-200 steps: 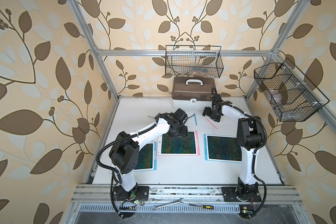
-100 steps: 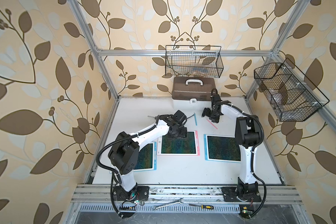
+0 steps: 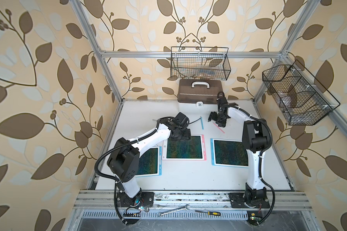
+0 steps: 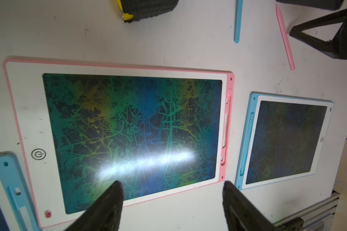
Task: Place the stylus back onto the writing tablet
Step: Move the stylus to the center of the board.
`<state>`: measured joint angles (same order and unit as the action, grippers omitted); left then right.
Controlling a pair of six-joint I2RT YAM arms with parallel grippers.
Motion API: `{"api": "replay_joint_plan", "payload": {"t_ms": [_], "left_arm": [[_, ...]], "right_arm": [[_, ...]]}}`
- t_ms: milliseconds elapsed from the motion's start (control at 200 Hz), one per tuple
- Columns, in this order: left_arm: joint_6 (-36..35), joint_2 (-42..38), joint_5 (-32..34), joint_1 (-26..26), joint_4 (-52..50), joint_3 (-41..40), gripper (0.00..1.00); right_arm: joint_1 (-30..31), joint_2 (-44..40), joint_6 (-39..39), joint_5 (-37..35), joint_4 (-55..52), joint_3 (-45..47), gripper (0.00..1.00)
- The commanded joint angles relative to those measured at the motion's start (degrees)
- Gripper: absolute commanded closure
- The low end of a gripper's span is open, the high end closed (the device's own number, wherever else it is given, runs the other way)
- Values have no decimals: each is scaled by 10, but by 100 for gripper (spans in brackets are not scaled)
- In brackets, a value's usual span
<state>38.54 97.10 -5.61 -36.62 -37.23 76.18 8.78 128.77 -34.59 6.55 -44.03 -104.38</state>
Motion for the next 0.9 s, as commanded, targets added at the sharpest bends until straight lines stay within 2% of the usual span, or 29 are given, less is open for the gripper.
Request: {"api": "replay_joint_plan", "payload": {"t_ms": [0,455,695,895], "left_arm": [[-3,-35,-6,10,14,-11,22],[-1,-48,-11,16,21,-23,22],[6,-57,-14,16,23,-38,22],[13,-59,-24,16,22,-48,22]], "right_arm": [[8,12,-7,11,-20,-2,15],[15,-45,-18,22,20,72,16],[21,-100,64,-17,-26,80,20],[11,-124,163,-73,-82,78,22]]}}
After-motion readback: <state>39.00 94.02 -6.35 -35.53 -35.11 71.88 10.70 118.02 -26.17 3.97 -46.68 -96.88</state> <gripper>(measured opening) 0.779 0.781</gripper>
